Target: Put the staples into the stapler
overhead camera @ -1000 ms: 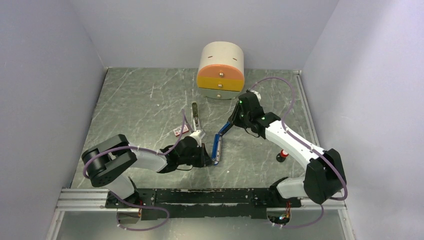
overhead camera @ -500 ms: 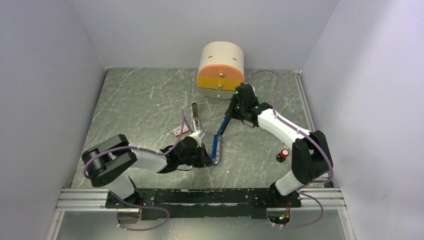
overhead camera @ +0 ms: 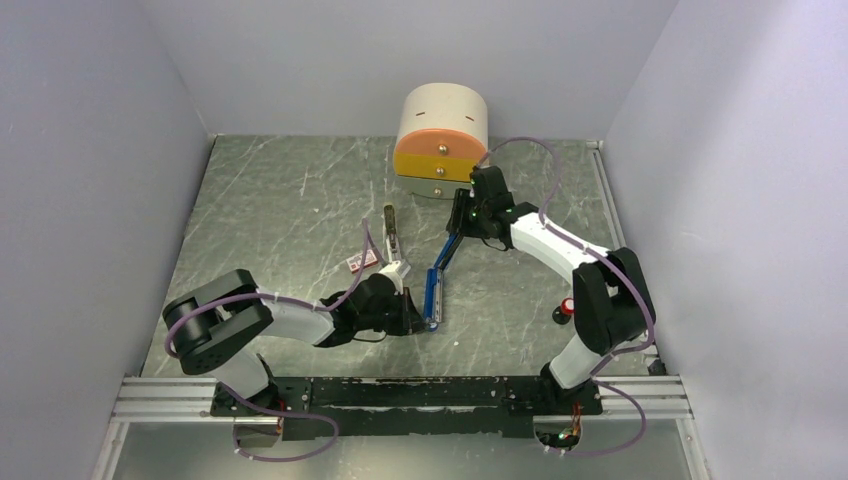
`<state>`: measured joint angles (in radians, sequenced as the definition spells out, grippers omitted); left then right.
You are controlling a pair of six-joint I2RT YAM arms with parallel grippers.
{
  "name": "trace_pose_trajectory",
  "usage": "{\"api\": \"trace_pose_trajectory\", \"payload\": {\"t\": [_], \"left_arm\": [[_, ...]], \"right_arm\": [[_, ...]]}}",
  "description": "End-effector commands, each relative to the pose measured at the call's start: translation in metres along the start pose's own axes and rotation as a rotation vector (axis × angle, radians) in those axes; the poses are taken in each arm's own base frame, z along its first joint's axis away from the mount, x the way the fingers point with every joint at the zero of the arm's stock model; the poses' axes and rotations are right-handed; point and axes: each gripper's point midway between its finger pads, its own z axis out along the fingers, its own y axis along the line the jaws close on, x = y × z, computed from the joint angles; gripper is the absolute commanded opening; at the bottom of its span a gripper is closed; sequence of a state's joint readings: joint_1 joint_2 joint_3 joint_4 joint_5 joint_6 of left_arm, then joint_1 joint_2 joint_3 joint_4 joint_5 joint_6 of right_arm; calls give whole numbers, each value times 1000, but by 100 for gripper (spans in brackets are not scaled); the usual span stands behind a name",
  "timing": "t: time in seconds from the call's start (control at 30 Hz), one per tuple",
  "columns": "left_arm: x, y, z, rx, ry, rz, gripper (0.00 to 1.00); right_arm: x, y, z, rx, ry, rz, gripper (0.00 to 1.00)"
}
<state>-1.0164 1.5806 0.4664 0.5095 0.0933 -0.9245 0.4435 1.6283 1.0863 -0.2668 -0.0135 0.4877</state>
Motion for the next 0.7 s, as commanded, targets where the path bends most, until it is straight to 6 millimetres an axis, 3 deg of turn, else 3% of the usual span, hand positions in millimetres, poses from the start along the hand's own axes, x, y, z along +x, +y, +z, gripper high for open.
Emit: {"api": "trace_pose_trajectory", "payload": {"t": [0.0,0.17,0.43,0.67], "left_arm": [[32,41,-7,-135,84,28,5],[28,33,-3,-114,74,3,5],[30,36,-3,-129,78,-27,5],[31,39,-3,-136,79,-38,5]], "right_arm": [[8,6,-2,-54,25,-31,54],[24,7,1,-87,53,-3,62],[43,5,-1,-114,75,46,79],[76,13,0,-173,139,64,81]]}}
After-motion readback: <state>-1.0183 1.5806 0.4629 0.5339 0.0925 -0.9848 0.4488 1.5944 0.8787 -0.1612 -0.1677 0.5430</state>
